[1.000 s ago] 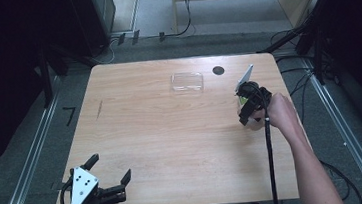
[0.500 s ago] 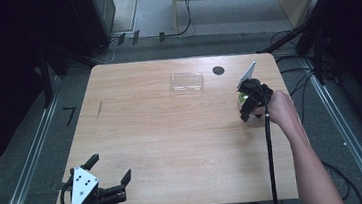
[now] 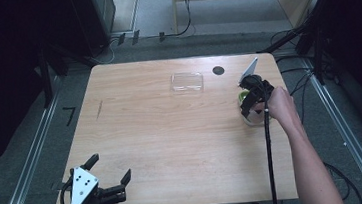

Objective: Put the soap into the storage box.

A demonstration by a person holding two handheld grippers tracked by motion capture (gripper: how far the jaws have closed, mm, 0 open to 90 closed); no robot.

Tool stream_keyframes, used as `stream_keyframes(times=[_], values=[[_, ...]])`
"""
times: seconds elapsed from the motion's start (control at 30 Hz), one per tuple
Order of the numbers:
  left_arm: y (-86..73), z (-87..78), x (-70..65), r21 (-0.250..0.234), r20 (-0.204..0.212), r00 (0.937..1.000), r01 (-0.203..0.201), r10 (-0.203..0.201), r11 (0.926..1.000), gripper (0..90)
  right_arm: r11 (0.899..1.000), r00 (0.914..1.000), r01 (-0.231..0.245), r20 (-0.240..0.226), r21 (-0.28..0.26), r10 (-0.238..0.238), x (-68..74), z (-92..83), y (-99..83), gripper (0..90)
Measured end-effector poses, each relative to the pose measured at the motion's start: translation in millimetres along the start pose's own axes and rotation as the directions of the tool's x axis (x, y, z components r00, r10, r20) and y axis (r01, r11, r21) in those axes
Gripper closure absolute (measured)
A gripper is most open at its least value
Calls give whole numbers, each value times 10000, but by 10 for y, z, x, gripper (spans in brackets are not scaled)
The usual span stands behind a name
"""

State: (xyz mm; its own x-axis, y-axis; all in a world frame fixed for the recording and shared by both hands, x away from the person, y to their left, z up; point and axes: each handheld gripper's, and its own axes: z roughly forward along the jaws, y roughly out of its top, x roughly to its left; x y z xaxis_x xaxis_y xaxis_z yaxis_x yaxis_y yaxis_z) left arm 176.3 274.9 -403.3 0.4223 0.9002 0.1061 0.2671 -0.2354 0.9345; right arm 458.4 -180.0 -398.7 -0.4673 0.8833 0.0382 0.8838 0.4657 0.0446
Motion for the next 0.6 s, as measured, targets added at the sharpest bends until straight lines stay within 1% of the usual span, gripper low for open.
stream_keyframes(times=[0.03, 0.2, 0.4, 0.6], values=[[0, 0, 0, 2, -6, 10000, 7, -7, 10000, 0, 10000, 9999, -95, 43, 2, 95, -26, 9, 9, 335], [-1, 1, 1, 4, -8, 10000, 7, -7, 10000, 0, 9998, 9998, -219, 32, -7, 219, -72, 14, 18, 335], [0, 1, -1, -7, -2, 10000, -9, 9, 10000, 0, 9988, 9987, -494, 142, 30, 494, -122, 22, 31, 335], [0, 1, 1, 0, 2, 10000, 4, -4, 10000, 0, 9975, 9974, -703, 158, -116, 704, -179, 24, 41, 335]])
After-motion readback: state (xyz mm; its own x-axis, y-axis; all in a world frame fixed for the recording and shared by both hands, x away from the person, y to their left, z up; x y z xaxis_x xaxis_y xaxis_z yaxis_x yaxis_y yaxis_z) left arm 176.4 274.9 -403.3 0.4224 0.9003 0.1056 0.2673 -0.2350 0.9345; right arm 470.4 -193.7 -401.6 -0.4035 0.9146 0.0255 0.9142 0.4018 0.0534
